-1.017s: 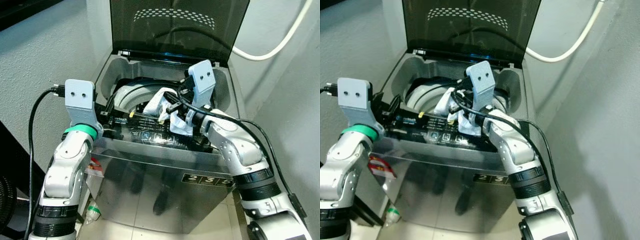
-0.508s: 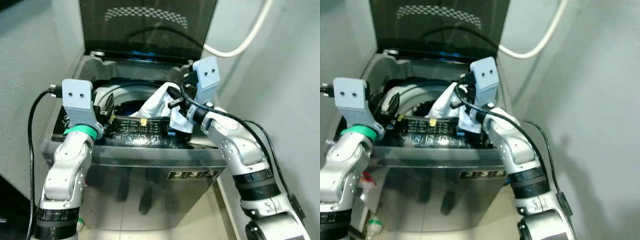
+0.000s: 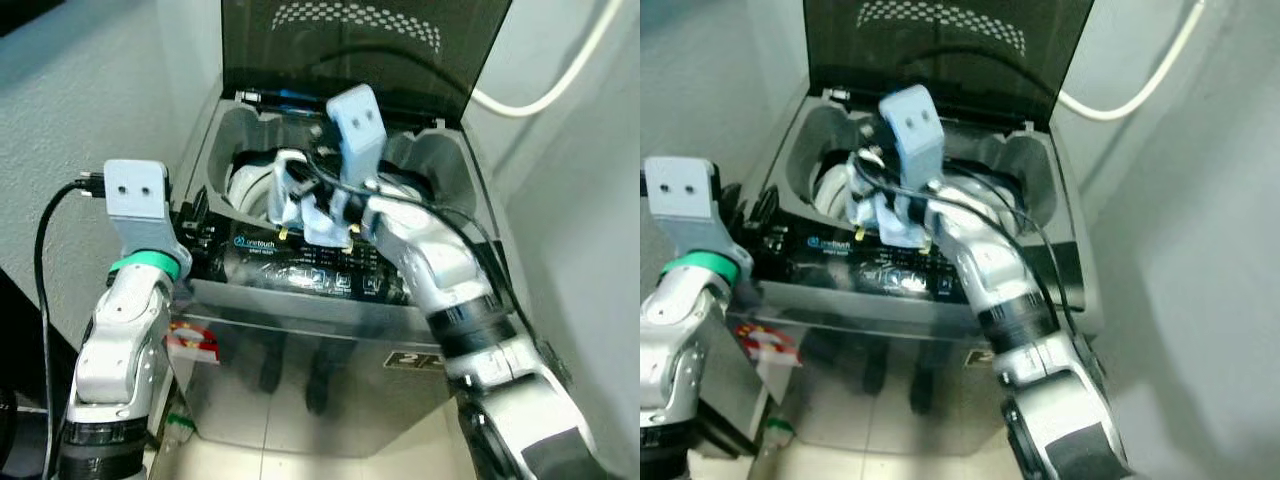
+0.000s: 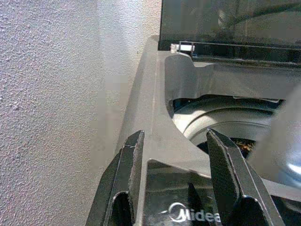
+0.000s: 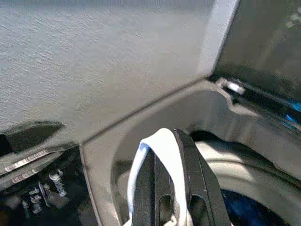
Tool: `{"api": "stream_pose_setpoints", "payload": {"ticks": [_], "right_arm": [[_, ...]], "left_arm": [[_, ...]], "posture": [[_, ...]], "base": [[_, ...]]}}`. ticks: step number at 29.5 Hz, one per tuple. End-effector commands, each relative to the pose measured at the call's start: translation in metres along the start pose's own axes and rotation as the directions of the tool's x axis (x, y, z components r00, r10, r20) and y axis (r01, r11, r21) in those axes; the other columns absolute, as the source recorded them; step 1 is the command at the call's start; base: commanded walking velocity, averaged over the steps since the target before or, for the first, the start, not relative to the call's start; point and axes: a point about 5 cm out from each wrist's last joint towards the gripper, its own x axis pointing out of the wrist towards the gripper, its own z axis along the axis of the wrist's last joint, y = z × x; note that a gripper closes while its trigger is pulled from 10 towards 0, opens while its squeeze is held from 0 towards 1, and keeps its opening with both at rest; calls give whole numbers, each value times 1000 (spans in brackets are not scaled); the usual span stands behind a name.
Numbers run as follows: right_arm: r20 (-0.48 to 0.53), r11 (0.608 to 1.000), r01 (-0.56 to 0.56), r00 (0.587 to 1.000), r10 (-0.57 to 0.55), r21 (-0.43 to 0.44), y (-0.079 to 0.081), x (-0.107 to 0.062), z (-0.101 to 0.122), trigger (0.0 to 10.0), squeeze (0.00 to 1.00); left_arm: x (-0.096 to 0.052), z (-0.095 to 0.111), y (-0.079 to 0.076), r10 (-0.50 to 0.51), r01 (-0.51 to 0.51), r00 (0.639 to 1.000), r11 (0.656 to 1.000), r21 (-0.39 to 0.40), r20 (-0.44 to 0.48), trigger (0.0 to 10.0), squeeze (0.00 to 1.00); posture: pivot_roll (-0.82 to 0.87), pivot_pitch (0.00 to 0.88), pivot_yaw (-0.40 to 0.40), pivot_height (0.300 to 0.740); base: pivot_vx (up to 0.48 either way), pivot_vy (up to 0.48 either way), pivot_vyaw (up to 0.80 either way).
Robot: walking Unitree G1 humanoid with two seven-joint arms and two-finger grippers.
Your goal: Clothes washing
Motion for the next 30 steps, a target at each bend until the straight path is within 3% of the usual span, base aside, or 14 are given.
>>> {"api": "stream_pose_setpoints", "payload": {"ticks": [1, 8, 9, 11, 12, 13, 14, 20, 25, 26, 27, 28, 29, 30], "right_arm": [[-35, 998, 26, 999, -28, -55, -14, 12, 7, 10000, 0], [42, 989, 88, 996, -84, -121, -31, 24, 56, 10000, 0], [98, 986, 115, 990, -104, -118, -38, 24, 78, 10000, 0], [98, 986, 115, 990, -104, -118, -38, 24, 78, 10000, 0], [211, 982, 172, 966, -153, -73, -53, 19, 126, 10000, 0], [211, 982, 172, 966, -153, -73, -53, 19, 126, 10000, 0], [267, 979, 202, 946, -185, -37, -65, 10, 153, 10000, 0], [383, 970, 215, 891, -241, 111, -77, -3, 182, 10000, 0], [339, 971, 223, 910, -238, 84, -79, -1, 173, 10000, 0], [248, 977, 214, 945, -213, 22, -79, 3, 154, 10000, 0], [248, 977, 214, 945, -213, 22, -79, 3, 154, 10000, 0], [109, 981, 187, 978, -180, -53, -78, 7, 125, 10000, 24], [109, 981, 187, 978, -180, -53, -78, 7, 125, 10000, 24], [-49, 972, 175, 982, -185, -157, -80, 8, 94, 10000, 1000]], "left_arm": [[-2, -1, -4, -18, 18, 1000, 1000, 20, -19, 10000, 0], [-6, -5, -2, -29, 35, 998, 991, 125, -56, 10000, 0], [-7, -6, 0, -19, 28, 998, 991, 133, -66, 10000, 0], [-7, -6, 0, -19, 28, 998, 991, 133, -66, 10000, 0], [-9, -7, 2, -16, 26, 997, 991, 135, -81, 10000, 0], [-9, -7, 2, -16, 26, 997, 991, 135, -81, 10000, 0], [-9, -6, 0, -32, 46, 995, 988, 145, -96, 10000, 0], [-6, -4, 0, -40, 55, 994, 987, 149, -100, 10000, 0], [-4, -4, -1, -44, 59, 994, 987, 149, -104, 10000, 0], [-4, -4, -3, -50, 65, 993, 987, 145, -105, 10000, 0], [-4, -4, -3, -50, 65, 993, 987, 145, -105, 10000, 0], [-3, -4, -4, -59, 74, 993, 987, 142, -106, 10000, 0], [-3, -4, -4, -59, 74, 993, 987, 142, -106, 10000, 0], [-2, -3, -6, -72, 87, 992, 987, 138, -105, 10000, 0]], "posture": [[67, 74, -62, 740], [73, 82, -69, 740], [81, 86, -77, 740], [81, 86, -77, 740], [88, 83, -81, 740], [88, 83, -81, 740], [88, 83, -81, 740], [83, 79, -72, 740], [78, 74, -68, 740], [76, 71, -62, 740], [76, 71, -62, 740], [79, 69, -56, 740], [79, 69, -56, 740], [79, 69, -56, 740]], "base": [[0, 0, 0], [0, 0, 0], [0, 0, 0], [0, 0, 0], [0, 0, 0], [0, 0, 0], [0, 0, 0], [0, 0, 0], [0, 0, 0], [0, 0, 0], [0, 0, 0], [0, 0, 0], [0, 0, 0], [0, 0, 0]]}}
